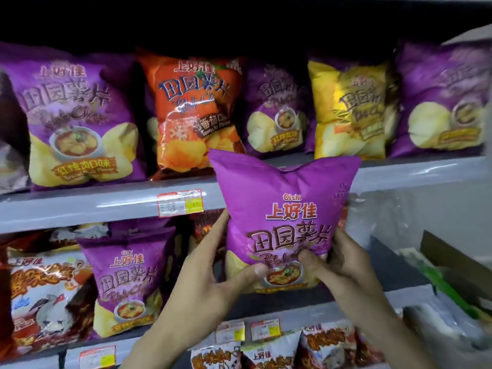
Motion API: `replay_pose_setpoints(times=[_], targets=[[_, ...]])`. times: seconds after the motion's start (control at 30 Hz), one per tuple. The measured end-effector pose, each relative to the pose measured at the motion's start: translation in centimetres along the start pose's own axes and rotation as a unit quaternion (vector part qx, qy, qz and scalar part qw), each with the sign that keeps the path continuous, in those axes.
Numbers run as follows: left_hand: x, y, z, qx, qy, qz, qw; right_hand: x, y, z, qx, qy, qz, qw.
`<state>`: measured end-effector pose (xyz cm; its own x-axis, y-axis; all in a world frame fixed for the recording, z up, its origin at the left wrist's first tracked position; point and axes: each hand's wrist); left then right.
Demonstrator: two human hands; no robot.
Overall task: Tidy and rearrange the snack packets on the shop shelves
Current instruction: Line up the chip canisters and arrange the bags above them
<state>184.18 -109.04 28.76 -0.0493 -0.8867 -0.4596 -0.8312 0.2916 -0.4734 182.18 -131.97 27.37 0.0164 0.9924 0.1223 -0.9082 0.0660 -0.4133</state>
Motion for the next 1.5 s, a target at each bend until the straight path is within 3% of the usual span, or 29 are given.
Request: replay_pose_setpoints(times=[0.2, 0.37, 0.6, 0.9, 1.13, 1.3, 1.5], targets=[[-0.7, -3.6, -3.7, 0.086, 0.014, -0.035, 0.996, 0.2, -1.8, 4.9, -0.112, 0.011, -0.041, 0.993], [-1.9, -6.9, -7.8, 0.185, -0.057, -0.092, 0.977, 0.2, -4.9, 8.6, -0.219, 0.03, -0.062, 0.973], [-3.2, -12.8, -10.6, 0.19, -0.021, -0.059, 0.98, 0.2, -10.4, 11.8, -0.285, 0.056, -0.073, 0.954], [-4.7, -16.3, -8.8, 0.111, -0.029, 0.002, 0.993, 0.2, -14.1, 9.4, -0.246, 0.028, -0.064, 0.967], [-4.9, -16.4, -9.3, 0.01, -0.128, 0.014, 0.992, -0.4, -16.3, 9.5, -0.116, 0.041, 0.004, 0.992], [-4.8, -17.9, -9.5, -0.038, -0.175, 0.012, 0.984, 0.0, -18.4, 9.5, -0.052, 0.107, -0.024, 0.993], [-3.2, -18.3, -9.9, -0.054, -0.241, -0.009, 0.969, 0.4, -18.8, 9.6, -0.08, 0.202, -0.091, 0.972]])
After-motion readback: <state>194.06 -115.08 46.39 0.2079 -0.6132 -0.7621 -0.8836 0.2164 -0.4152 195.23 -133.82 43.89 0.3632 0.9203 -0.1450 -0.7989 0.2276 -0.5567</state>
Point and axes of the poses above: each hand's wrist, its own y-axis away from the middle knuckle, its own x-axis out of the palm, z = x × y, and after that the axes turned 11 degrees about -y, right-handed
